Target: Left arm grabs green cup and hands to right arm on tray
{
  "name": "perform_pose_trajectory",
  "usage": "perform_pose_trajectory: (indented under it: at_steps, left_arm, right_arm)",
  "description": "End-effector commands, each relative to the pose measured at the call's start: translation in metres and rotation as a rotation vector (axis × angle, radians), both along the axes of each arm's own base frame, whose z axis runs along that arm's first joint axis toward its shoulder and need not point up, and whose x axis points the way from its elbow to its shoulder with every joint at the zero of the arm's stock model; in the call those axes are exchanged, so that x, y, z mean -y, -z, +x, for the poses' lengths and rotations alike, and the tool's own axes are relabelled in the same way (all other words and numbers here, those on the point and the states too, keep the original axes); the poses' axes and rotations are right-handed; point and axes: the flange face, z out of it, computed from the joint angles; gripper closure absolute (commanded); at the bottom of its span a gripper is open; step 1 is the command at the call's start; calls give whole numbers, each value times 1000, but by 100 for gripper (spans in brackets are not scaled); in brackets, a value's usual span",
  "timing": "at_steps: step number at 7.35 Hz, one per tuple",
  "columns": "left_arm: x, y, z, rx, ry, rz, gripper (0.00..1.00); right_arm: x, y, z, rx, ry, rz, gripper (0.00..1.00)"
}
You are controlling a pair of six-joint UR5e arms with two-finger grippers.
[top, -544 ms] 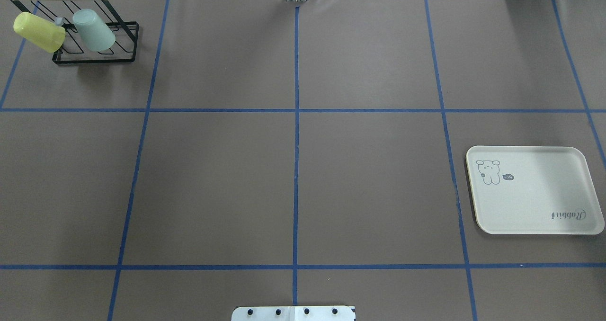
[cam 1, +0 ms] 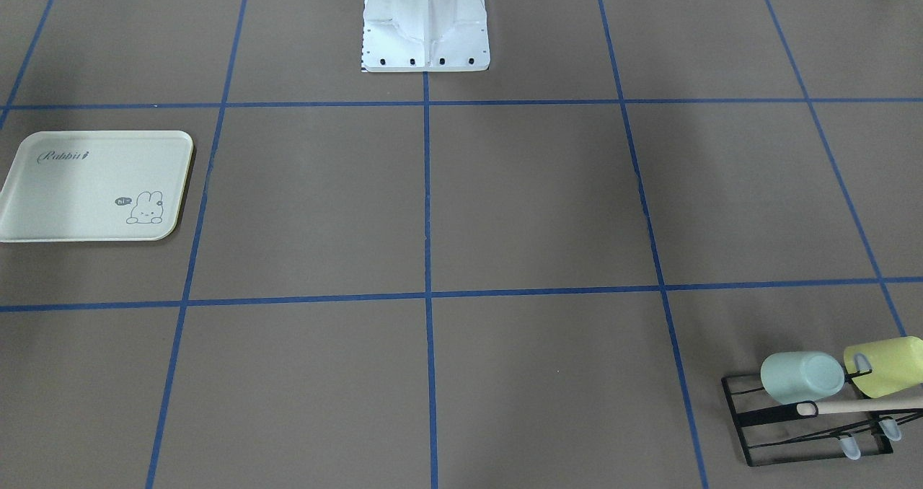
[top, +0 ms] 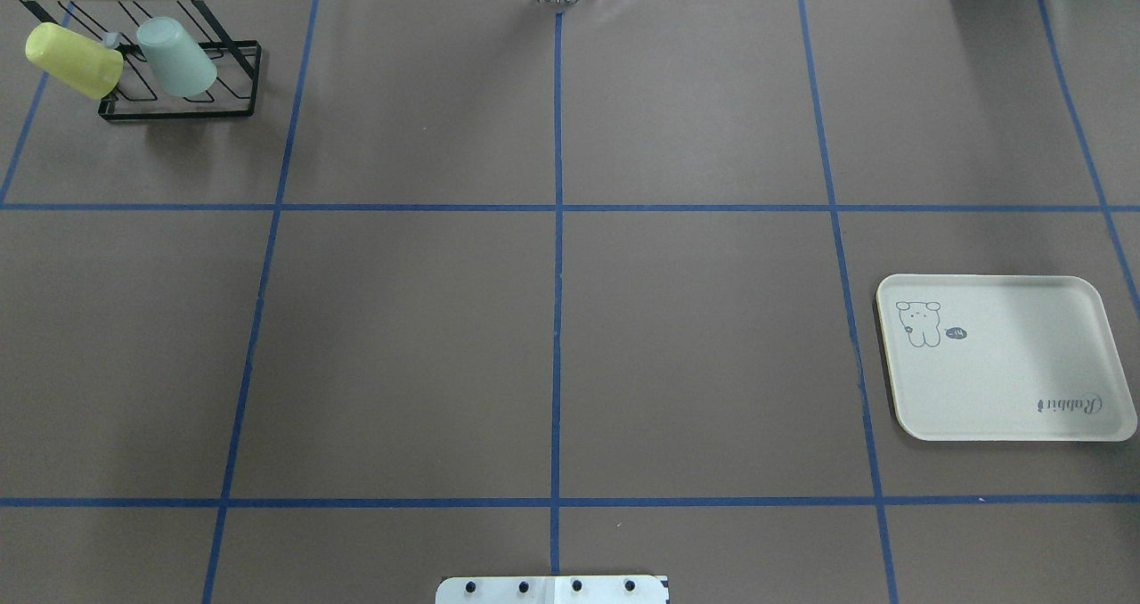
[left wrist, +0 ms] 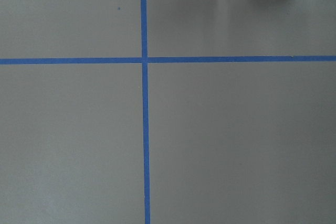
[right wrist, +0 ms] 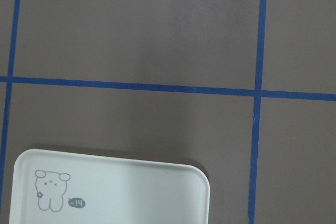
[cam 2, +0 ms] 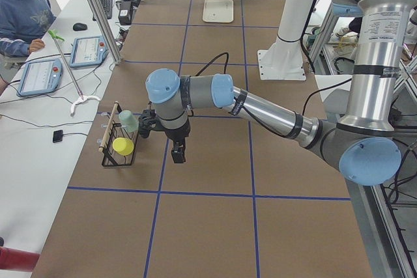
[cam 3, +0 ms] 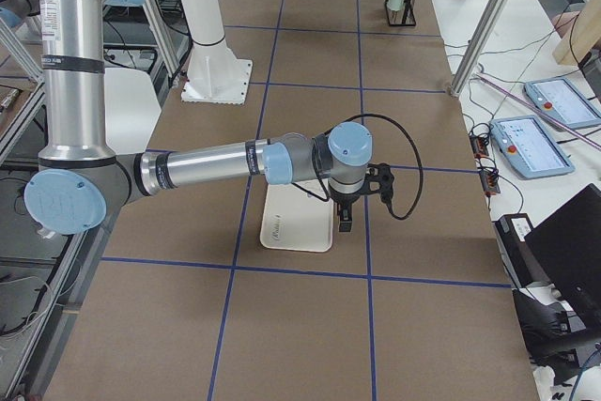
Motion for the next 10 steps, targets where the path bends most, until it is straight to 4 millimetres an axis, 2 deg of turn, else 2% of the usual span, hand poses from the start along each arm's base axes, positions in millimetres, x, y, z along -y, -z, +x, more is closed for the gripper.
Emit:
perform_pose_trajectory:
  at_steps: [1, 3, 10]
  left_arm:
    - [0, -2, 3, 0, -5, -5, 0]
    - [1, -7, 3, -1, -8, -13, 0]
    - [3, 3, 7, -44, -4, 9, 0]
  right_arm:
    - [0, -2, 0, 0, 0, -4, 0]
    - [0, -1, -1, 0, 2, -2, 0]
    - [-1, -2, -1, 0, 3, -2, 0]
